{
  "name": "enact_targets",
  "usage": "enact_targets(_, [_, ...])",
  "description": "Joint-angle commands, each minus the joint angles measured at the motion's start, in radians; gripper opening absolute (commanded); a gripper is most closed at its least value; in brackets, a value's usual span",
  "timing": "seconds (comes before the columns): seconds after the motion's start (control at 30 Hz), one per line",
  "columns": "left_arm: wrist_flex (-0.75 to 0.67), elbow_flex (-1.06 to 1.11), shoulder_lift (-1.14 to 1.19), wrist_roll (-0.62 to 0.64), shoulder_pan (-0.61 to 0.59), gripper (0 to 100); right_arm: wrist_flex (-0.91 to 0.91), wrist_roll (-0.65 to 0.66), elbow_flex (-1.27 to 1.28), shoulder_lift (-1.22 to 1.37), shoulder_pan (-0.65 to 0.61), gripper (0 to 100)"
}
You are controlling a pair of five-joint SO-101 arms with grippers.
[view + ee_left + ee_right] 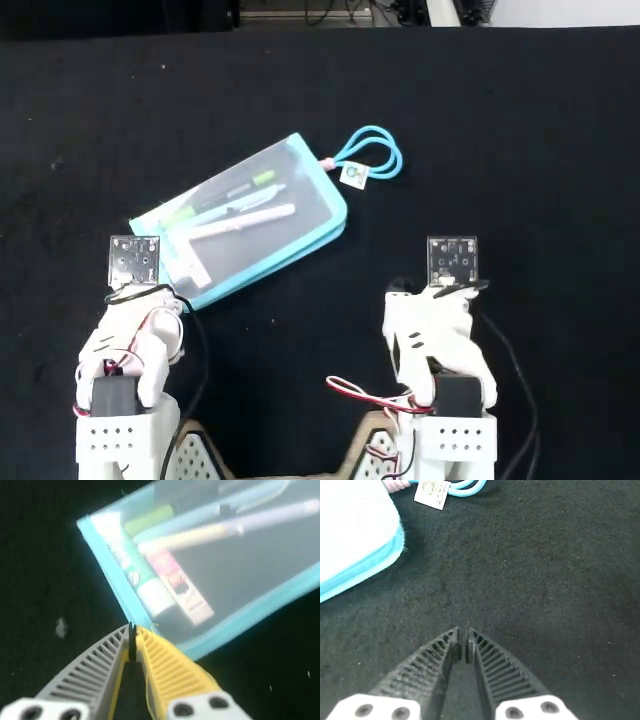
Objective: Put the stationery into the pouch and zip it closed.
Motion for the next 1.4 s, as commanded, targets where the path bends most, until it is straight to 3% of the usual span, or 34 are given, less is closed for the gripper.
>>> enact_targets(0.0, [0.025,0.025,-0.009,0.009,0.013,3,0.006,-0.002,-0.004,-0.090,0.012,2.1])
enact_targets(1.2, [0.026,0.025,-0.009,0.009,0.002,3,0.006,-0.002,-0.004,-0.090,0.012,2.1])
enact_targets(1.37, [-0.002,0.025,-0.011,0.074,-0.105,3,0.006,-0.002,-0.004,-0.090,0.014,2.1])
